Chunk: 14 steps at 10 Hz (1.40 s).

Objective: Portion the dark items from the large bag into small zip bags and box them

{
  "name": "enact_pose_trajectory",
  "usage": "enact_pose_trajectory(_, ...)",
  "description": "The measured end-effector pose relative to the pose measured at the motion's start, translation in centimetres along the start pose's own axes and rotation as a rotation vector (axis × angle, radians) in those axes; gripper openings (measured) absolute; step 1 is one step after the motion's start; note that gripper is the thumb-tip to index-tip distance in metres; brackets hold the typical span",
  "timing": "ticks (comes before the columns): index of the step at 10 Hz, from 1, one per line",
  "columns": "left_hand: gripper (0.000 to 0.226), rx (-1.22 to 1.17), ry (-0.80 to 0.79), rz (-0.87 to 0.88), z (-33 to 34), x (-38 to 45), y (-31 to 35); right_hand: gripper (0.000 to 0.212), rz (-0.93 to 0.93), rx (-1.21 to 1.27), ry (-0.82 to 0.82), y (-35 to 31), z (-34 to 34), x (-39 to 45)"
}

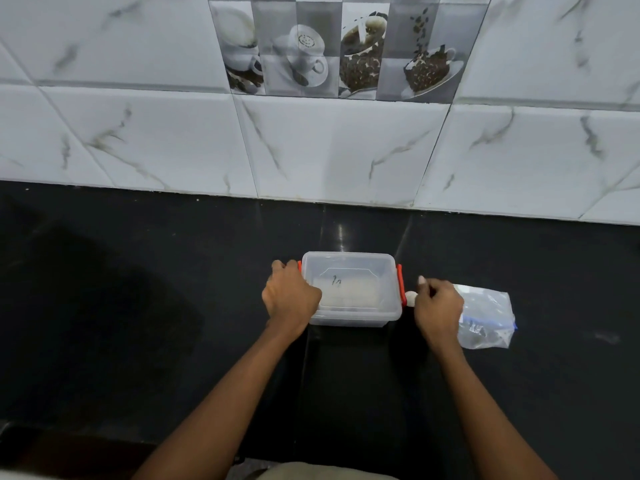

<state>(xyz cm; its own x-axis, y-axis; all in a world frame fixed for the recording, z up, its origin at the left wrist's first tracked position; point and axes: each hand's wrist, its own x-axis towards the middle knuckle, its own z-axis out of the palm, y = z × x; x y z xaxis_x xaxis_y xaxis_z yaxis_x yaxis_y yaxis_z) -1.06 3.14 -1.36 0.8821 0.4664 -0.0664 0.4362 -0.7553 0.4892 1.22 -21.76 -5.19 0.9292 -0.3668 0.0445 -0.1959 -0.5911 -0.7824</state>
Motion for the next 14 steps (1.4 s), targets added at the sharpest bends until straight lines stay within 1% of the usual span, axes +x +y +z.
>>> enact_pose_trajectory(1, 0.064, 0.036, -0.039, 0.122, 1.1, -0.8, 0.1, 0.028, -0.063, -0.288, -0.135, 1.9, -0.1, -1.2)
enact_pose_trajectory(2, 0.072, 0.06, -0.054, 0.161, 2.2, -1.1, 0.1, 0.045, -0.084, -0.427, -0.209, 2.5, 0.3, -2.6)
enact_pose_trajectory(3, 0.07, 0.03, -0.044, 0.167, 2.5, -0.9, 0.0, 0.047, -0.066, -0.42, -0.202, 2.8, 1.1, -3.1)
enact_pose_trajectory(4, 0.069, 0.033, -0.049, 0.181, 2.4, -0.6, 0.1, 0.045, 0.025, -0.348, -0.16, 1.9, 1.5, -3.1)
enact_pose_trajectory(5, 0.068, 0.023, -0.052, 0.181, 2.4, -0.6, 0.2, 0.024, 0.047, -0.304, -0.119, 1.1, 2.1, -2.5)
enact_pose_trajectory(7, 0.069, 0.035, -0.056, 0.186, 2.3, -0.7, 0.0, 0.02, 0.048, -0.347, -0.127, 0.9, 2.8, -1.7)
enact_pose_trajectory(8, 0.07, 0.041, -0.051, 0.197, 2.4, -0.7, -0.1, 0.021, 0.003, -0.368, 0.007, 1.5, 1.5, -1.5)
enact_pose_trajectory(9, 0.07, 0.045, -0.055, 0.191, 2.4, -0.8, -0.2, 0.044, -0.028, -0.552, 0.136, 2.5, -0.7, -1.1)
enact_pose_trajectory(10, 0.07, 0.039, -0.059, 0.201, 2.5, -0.8, -0.1, 0.061, 0.059, -0.724, -0.047, 5.0, -2.0, -0.4)
enact_pose_trajectory(11, 0.07, 0.033, -0.062, 0.211, 2.4, -0.9, -0.2, 0.061, 0.092, -0.796, -0.228, 6.5, -2.1, -0.4)
enact_pose_trajectory(12, 0.069, 0.041, -0.061, 0.241, 2.4, -0.5, -0.5, 0.06, 0.064, -0.818, -0.238, 6.0, -2.4, -0.1)
enact_pose_trajectory(13, 0.066, 0.041, -0.091, 0.277, 1.9, -0.8, -0.6, 0.058, 0.056, -0.78, -0.191, 4.7, -3.7, -0.4)
enact_pose_trajectory(14, 0.061, 0.051, -0.042, 0.285, 1.2, -0.5, -0.5, 0.057, 0.011, -0.696, -0.121, 2.9, -4.2, -0.6)
